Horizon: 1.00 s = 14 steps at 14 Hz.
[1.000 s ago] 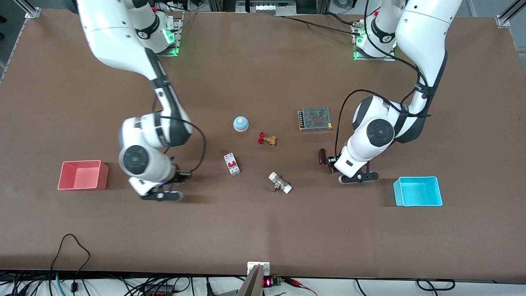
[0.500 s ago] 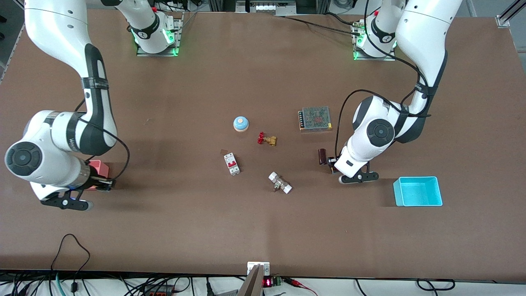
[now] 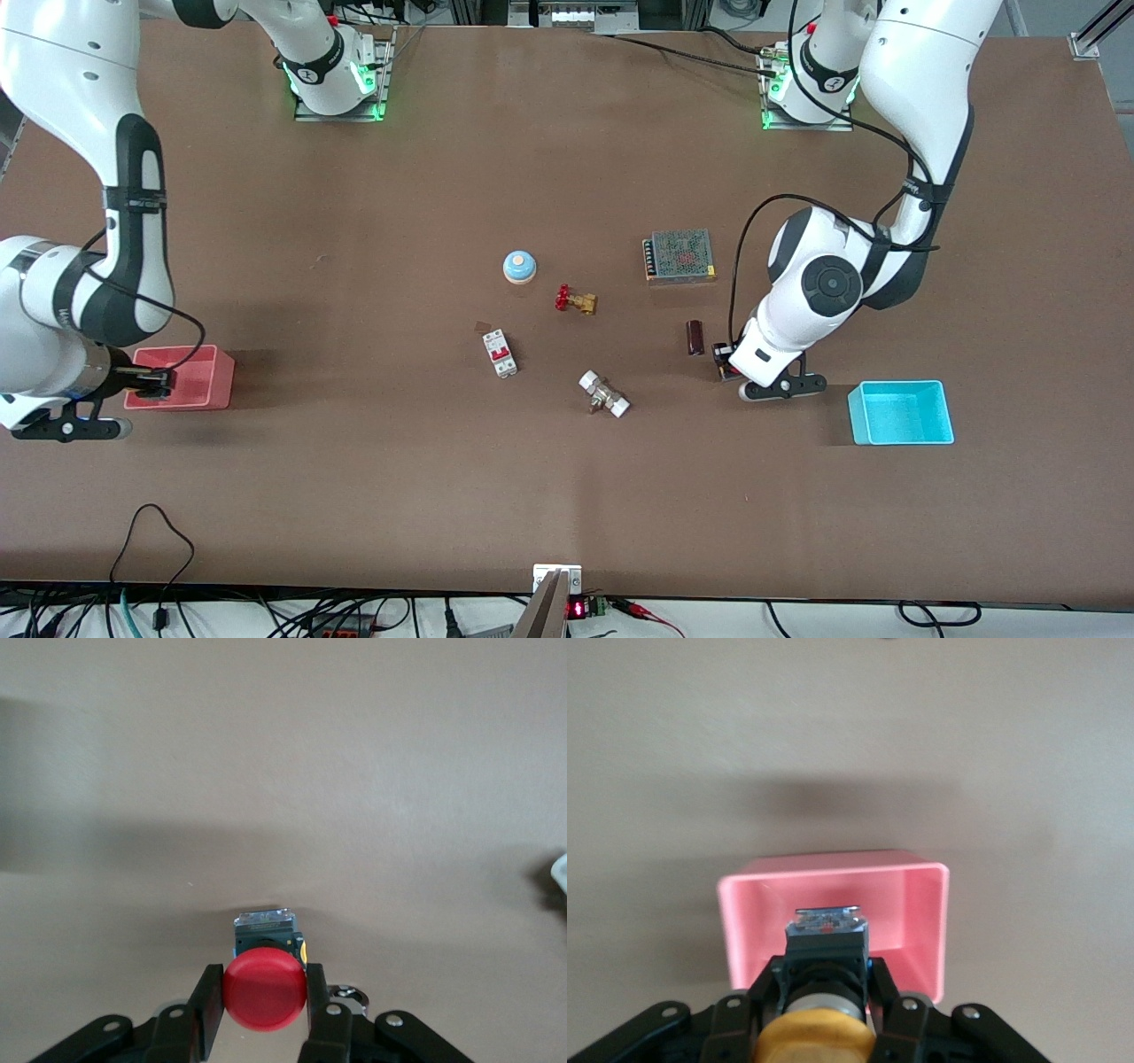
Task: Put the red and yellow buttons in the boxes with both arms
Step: 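Carry the yellow button to the pink box while the left gripper carries red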
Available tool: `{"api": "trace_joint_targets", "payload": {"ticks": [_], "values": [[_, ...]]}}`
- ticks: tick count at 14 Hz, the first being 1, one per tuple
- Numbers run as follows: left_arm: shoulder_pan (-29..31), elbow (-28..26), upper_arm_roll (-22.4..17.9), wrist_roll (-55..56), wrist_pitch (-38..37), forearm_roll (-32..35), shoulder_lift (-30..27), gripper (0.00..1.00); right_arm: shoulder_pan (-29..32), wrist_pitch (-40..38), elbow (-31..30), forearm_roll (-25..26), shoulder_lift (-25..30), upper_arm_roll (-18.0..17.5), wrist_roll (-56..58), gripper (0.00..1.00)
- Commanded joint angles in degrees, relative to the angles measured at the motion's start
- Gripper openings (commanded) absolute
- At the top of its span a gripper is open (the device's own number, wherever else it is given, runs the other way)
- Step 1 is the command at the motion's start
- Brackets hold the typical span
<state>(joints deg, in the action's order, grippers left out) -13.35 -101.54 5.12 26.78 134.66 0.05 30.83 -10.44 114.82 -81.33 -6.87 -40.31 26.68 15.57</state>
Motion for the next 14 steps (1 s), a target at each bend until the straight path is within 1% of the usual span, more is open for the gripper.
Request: {"api": "trace_joint_targets", "payload": {"ticks": [1,3,6,12,14], "values": [[2.70,-0.15,-0.11,-3.73,-2.55,1.36,-3.05,0.22,1.12,-0.38,-0.58,-0.60,0.05,-0.75,3.06,0.28],[5.25,1.95,-0.02,-8.12,-7.11,1.36,-3.67,0.22,1.73,-0.30,-2.07,-2.35,0.05,-0.75,4.20,0.28],[8.85,6.08,-0.02,-14.36,-12.75,1.27,-3.85,0.22,2.35,-0.30,-2.25,-4.99,-0.82,-0.75,4.82,0.28],[15.97,9.59,-0.11,-25.44,-13.55,1.27,-3.50,0.22,2.35,2.07,-2.08,-7.19,-3.20,-0.75,4.73,0.28],[18.17,11.18,-0.02,-28.17,-13.46,1.27,-2.97,0.22,2.44,2.52,-2.08,-7.19,-3.99,-0.75,4.82,0.29]]}}
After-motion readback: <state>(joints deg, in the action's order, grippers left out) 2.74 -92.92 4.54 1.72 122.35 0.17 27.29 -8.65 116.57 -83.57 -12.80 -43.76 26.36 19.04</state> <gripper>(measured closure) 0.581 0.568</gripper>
